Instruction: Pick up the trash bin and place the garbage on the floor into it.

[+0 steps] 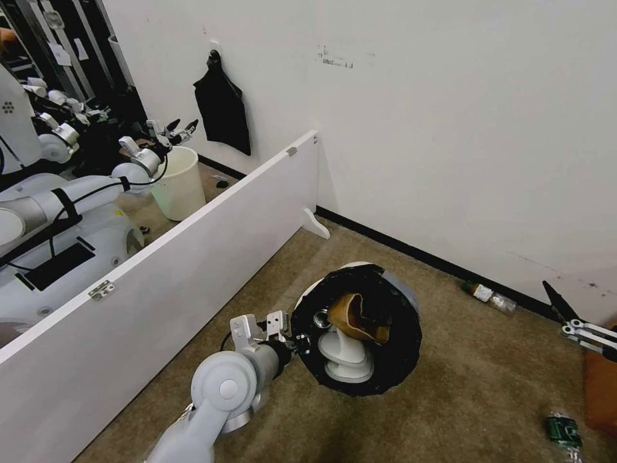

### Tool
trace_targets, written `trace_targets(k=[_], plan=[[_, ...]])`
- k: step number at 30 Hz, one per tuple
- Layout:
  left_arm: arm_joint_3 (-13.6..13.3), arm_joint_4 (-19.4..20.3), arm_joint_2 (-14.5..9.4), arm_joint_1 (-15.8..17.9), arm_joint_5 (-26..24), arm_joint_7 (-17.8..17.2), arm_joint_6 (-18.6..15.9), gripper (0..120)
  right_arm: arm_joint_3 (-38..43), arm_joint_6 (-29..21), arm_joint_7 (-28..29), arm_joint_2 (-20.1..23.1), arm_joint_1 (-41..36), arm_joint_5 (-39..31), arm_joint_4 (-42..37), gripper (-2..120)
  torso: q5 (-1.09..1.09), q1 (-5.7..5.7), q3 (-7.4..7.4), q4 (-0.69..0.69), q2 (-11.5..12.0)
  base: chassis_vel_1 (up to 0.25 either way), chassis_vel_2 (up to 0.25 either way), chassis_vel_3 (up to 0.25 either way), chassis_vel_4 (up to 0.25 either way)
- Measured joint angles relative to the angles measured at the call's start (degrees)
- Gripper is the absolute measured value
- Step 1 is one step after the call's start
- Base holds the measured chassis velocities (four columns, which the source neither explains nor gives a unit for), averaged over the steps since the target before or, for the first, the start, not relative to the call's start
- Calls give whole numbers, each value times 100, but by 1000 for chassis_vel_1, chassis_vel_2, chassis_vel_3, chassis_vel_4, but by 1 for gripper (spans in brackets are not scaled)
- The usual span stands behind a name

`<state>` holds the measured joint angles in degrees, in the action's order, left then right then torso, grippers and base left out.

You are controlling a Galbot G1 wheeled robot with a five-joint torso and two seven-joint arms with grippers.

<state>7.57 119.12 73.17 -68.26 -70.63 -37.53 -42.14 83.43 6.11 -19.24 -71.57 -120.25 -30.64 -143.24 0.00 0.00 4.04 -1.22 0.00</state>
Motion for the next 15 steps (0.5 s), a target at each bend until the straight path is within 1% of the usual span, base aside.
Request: trace_targets(k=[9, 15], plan=[[7, -13, 5, 1, 5, 6, 0, 0, 4, 31, -133, -2, -4, -23, 0, 100, 0, 0, 0, 0, 0, 0, 0, 0, 0], [6, -21, 1, 4, 4, 11, 0, 0, 21, 43, -144, 13, -10, -49, 0, 100, 0, 0, 0, -1, 0, -70, -62, -48, -53]])
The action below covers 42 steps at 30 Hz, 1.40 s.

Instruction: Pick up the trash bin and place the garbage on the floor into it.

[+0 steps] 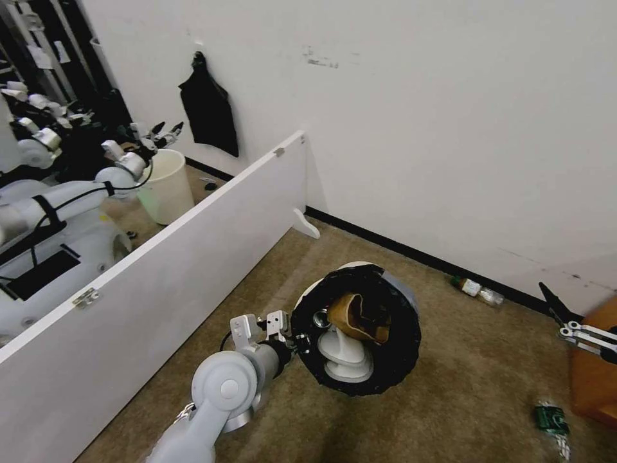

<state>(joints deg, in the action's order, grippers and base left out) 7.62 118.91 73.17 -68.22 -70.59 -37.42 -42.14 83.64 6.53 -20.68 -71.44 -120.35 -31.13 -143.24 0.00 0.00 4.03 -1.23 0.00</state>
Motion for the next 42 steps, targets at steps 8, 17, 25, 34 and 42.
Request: trace_targets(k=[8, 17, 25, 34, 42], plan=[[-32, -26, 34, 4, 3, -3, 0, 0, 26, 14, -43, 6, -2, -42, 0, 100, 0, 0, 0, 1, 0, -98, -90, -92, -97], [-24, -67, 58, 68, -17, -27, 0, 0, 10, 25, -169, 8, -41, -51, 0, 100, 0, 0, 0, -2, 0, -121, -116, -112, -105], [52, -88, 84, 84, -43, -33, 0, 0, -132, 25, -227, -77, 6, -39, 0, 100, 0, 0, 0, 5, 0, -24, -24, -16, -22], [76, -129, 128, 130, -58, -33, 0, 0, -569, 37, -220, -269, 221, -9, 1, 100, 0, 0, 0, 0, 0, 0, 0, 0, 0], [97, -185, 166, 174, -68, -32, 0, 0, -845, 43, -240, -469, 378, 120, 99, 100, 0, 0, 0, 1, 0, 0, 0, 0, 0]])
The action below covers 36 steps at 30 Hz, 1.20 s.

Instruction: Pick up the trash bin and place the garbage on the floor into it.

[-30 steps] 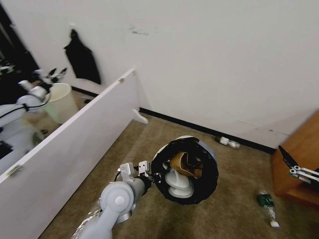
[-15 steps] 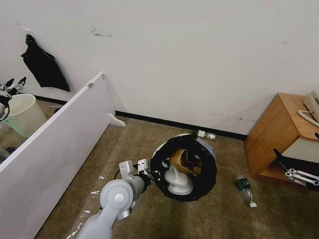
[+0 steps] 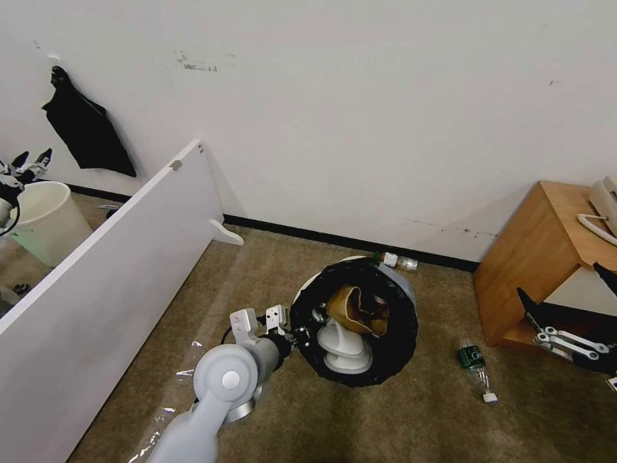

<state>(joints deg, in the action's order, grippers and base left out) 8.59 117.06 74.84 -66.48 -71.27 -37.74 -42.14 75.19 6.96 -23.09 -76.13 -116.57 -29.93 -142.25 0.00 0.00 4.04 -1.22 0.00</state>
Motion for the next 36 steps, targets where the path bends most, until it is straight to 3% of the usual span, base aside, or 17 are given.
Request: trace_targets(k=[16, 36], plan=[[68, -70, 40, 40, -30, 42, 0, 0, -413, 149, -172, -383, 297, 228, 324, 100, 0, 0, 0, 0, 0, 0, 0, 0, 0], [59, -104, 115, 2, 171, 96, 1, 0, -432, 219, -434, -352, 216, 282, 329, 100, 0, 0, 0, 0, 0, -10, -10, -11, -11]])
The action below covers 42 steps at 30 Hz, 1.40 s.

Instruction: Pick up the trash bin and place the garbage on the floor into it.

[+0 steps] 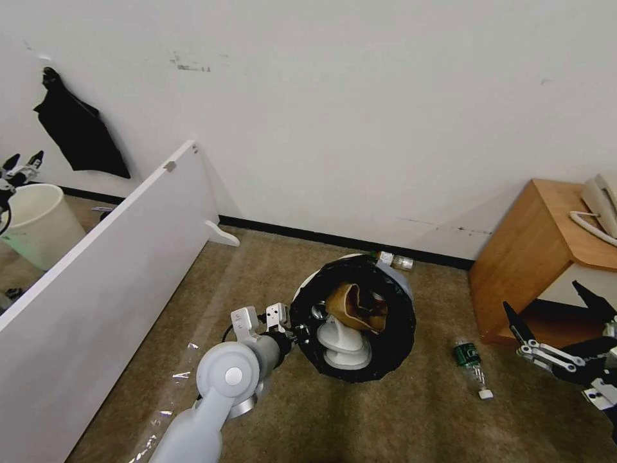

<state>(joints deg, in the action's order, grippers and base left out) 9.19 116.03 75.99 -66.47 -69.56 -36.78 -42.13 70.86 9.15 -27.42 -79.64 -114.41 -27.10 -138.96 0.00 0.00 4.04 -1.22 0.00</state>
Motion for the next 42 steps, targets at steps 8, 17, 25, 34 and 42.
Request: trace_targets(k=[8, 17, 25, 34, 42], plan=[[1, 7, 38, -36, 51, 7, 0, 0, -27, 8, -47, 18, -27, 21, 10, 100, 0, 0, 0, 0, 0, -82, -75, -78, -75], [97, 16, 39, -40, 8, 2, 0, 0, -94, 7, -140, 139, -90, 40, 91, 100, 0, 0, 0, 2, 0, -60, -62, -63, -54], [197, 21, 65, -75, 50, -24, 1, 0, -117, -176, 17, 594, -215, -40, 214, 100, 0, 0, 0, -1, 0, 0, 0, 0, 0], [300, 23, 169, -162, 258, 3, 1, 0, -269, -351, 28, 934, -205, -51, 328, 100, 0, 0, 0, 0, 0, 0, 0, 0, 0], [350, 32, 215, -185, 330, 10, 1, 0, -287, -474, -183, 934, -121, -55, 334, 100, 0, 0, 0, 0, 0, 0, 0, 0, 0]])
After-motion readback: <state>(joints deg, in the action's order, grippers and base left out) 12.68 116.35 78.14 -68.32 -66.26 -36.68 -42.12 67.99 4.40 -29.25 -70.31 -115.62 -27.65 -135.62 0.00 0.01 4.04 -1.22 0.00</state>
